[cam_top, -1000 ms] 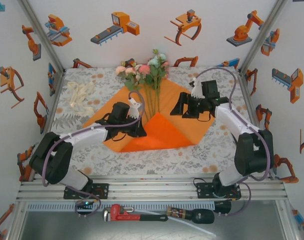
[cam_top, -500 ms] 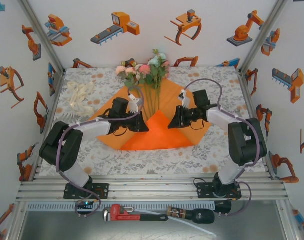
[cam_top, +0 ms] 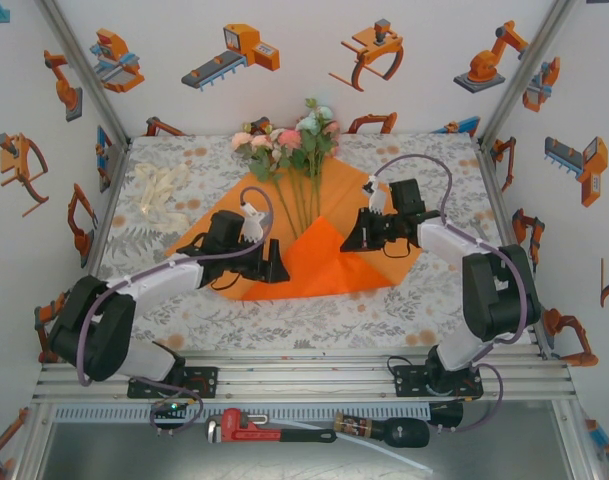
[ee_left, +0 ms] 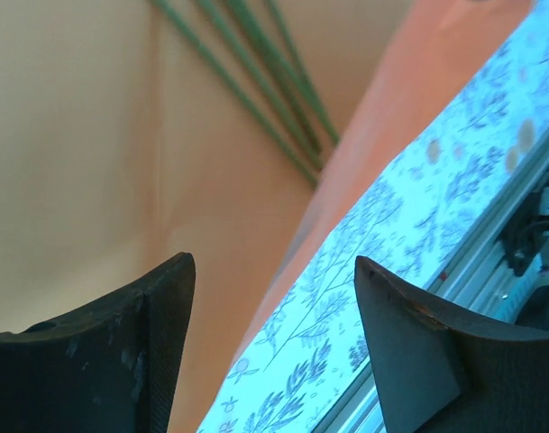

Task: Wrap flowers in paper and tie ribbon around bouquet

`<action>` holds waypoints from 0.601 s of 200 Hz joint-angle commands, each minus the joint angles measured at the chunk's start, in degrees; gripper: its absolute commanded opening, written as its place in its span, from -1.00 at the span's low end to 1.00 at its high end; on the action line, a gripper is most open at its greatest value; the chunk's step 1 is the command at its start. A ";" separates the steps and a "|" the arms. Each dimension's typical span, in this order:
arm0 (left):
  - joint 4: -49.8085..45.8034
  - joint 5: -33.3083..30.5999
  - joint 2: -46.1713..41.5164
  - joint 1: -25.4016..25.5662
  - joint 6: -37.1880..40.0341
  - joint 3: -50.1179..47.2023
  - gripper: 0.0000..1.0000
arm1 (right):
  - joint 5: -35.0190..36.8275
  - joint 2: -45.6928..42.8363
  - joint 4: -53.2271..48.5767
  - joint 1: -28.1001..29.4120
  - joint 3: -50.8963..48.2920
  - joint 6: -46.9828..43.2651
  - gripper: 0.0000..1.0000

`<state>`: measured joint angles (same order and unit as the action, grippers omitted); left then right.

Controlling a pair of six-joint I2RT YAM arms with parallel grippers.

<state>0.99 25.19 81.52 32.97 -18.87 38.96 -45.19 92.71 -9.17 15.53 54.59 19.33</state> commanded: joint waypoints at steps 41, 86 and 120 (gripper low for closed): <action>-4.56 -3.97 -1.08 0.15 0.65 -0.91 -0.38 | 4.56 0.02 -11.78 0.03 0.47 -4.08 0.01; -1.72 -3.52 -0.70 0.25 -3.81 -4.29 -0.81 | 5.54 -4.29 -8.28 1.34 -5.55 -1.14 -0.64; -1.53 -7.34 -5.89 2.44 -6.19 -7.51 -0.93 | 8.85 -11.95 -6.25 1.85 -9.99 1.25 -0.91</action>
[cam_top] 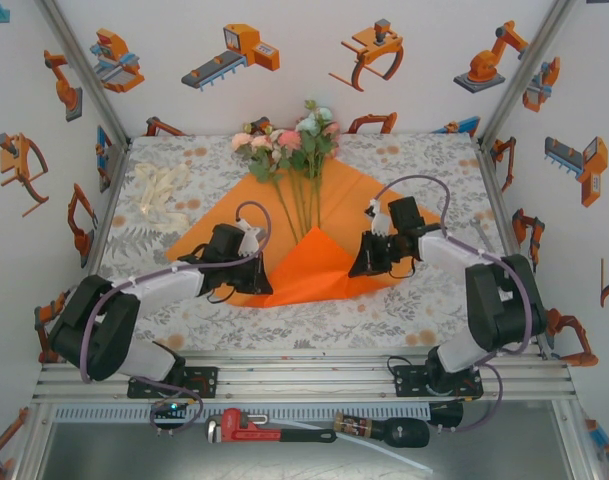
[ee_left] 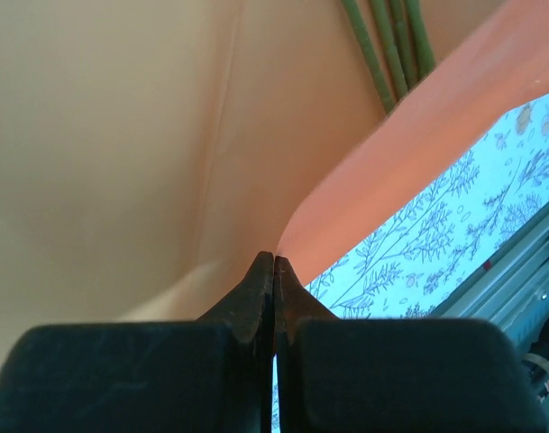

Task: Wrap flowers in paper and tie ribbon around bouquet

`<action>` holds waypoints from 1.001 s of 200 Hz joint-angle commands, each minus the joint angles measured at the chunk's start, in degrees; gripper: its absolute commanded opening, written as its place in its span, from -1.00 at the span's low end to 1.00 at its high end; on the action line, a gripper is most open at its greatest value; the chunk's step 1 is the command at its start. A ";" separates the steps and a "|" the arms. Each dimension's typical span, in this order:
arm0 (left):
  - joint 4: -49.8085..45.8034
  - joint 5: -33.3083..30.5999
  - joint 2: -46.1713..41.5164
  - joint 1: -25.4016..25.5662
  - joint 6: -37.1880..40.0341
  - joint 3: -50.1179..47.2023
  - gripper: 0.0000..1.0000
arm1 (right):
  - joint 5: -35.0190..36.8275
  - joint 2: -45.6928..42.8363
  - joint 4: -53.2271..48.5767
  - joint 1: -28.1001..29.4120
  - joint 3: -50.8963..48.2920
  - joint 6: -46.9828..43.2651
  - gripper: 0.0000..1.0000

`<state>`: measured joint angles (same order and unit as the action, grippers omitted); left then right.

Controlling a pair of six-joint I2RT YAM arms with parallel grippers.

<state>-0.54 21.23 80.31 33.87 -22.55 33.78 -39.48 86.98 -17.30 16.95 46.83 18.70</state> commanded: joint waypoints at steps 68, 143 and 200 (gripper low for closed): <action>3.10 -10.56 5.86 0.67 -1.83 2.58 -0.69 | 13.66 5.72 10.10 0.43 0.75 6.16 -0.73; 0.59 -14.21 3.14 0.58 -3.41 2.30 -0.22 | 26.78 -9.08 2.10 0.75 1.16 7.18 0.06; -15.33 -20.36 -9.52 1.23 -2.47 6.94 0.02 | 29.99 -18.67 -0.71 18.40 1.04 8.22 -0.02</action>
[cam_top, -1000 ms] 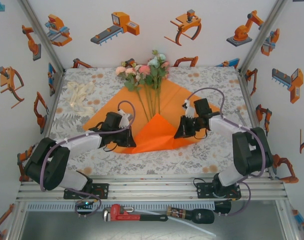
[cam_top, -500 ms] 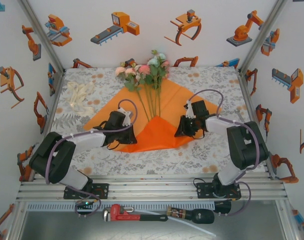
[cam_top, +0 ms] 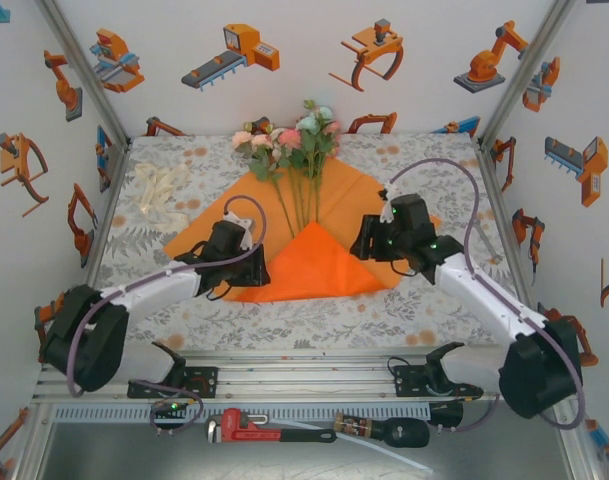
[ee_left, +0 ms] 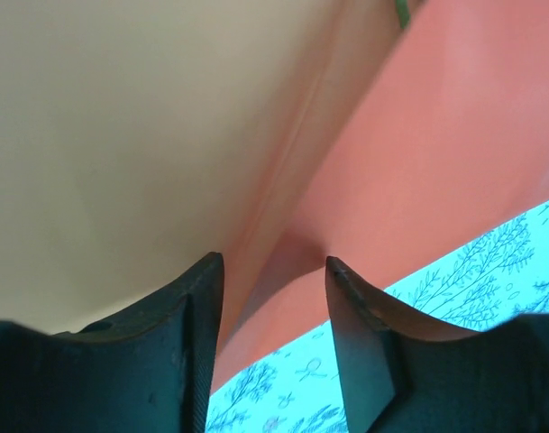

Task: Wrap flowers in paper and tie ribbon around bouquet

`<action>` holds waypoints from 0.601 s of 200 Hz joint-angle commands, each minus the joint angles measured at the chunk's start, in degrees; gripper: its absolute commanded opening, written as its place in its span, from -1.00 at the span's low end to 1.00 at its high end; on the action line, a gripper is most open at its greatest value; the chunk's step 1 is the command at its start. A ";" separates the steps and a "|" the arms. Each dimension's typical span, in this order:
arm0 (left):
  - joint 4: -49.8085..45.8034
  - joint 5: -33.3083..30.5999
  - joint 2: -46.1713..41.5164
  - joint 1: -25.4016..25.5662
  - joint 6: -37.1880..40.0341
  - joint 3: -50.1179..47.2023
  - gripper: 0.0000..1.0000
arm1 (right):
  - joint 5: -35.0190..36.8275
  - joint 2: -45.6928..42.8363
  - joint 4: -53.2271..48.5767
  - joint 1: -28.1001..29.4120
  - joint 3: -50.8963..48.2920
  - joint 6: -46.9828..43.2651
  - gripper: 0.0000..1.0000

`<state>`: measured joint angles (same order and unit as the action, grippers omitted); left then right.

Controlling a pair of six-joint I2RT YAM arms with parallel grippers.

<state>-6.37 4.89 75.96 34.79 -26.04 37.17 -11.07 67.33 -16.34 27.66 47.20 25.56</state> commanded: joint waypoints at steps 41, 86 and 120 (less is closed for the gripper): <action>-4.19 13.35 -10.01 5.01 3.98 2.49 -0.11 | 1.35 13.63 9.81 15.30 0.69 4.74 -0.12; -0.61 23.04 3.63 7.48 6.35 6.79 -0.05 | 8.85 22.51 15.24 15.49 1.43 4.35 -0.17; 6.27 21.21 12.66 7.33 5.01 8.51 0.03 | 9.56 23.56 14.12 15.41 1.77 3.06 -0.17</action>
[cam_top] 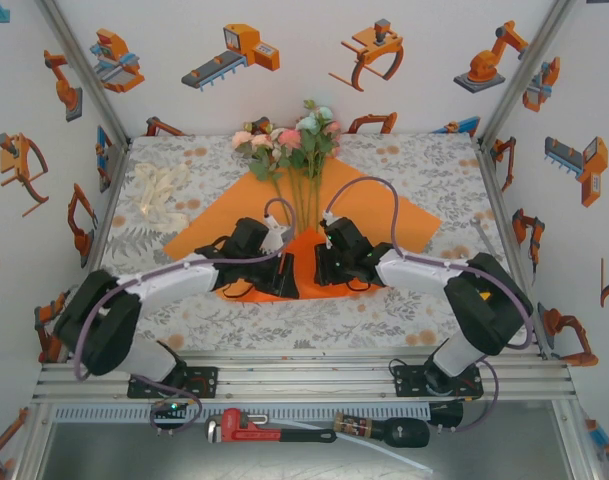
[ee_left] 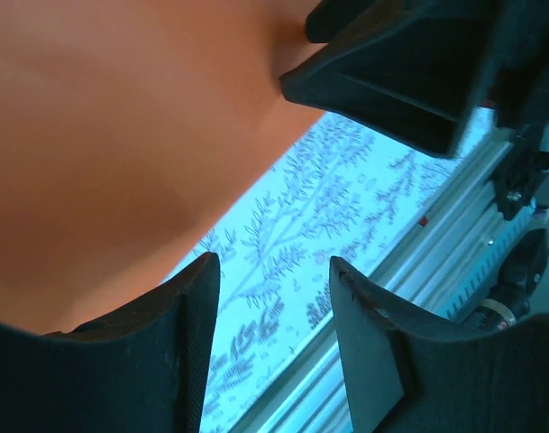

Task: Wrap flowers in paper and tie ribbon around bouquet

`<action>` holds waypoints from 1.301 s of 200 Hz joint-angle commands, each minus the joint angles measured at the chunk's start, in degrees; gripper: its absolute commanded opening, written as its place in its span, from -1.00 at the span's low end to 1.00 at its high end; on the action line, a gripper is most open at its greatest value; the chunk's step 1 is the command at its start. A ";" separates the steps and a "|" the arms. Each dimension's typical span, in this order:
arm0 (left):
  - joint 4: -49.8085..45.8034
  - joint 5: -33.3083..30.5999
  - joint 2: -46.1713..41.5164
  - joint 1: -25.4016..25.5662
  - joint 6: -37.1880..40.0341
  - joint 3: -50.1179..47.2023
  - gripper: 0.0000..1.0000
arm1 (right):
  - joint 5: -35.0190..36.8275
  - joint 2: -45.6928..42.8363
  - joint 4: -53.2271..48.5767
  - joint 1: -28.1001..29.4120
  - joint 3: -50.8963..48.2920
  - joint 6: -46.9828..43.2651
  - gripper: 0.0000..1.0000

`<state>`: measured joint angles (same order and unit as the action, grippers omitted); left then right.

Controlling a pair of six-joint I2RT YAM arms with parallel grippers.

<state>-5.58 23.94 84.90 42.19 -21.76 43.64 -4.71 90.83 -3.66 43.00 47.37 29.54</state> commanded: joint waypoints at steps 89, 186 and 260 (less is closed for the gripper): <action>3.48 -9.86 9.51 -0.62 -1.65 1.84 -0.15 | 2.80 -5.10 -4.15 6.48 -0.57 -4.26 -0.13; 4.11 -14.41 6.46 -2.96 -4.84 -3.45 -0.23 | 15.22 0.15 -7.14 6.40 -1.84 -4.07 -0.12; 5.00 -15.56 2.64 -4.59 -5.22 -7.93 -0.24 | 14.07 -9.72 -14.94 -0.28 -6.95 -1.57 0.09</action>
<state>4.45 13.58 88.84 38.72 -27.62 39.42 9.69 85.27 -13.85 45.04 42.59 26.96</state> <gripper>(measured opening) 0.380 0.537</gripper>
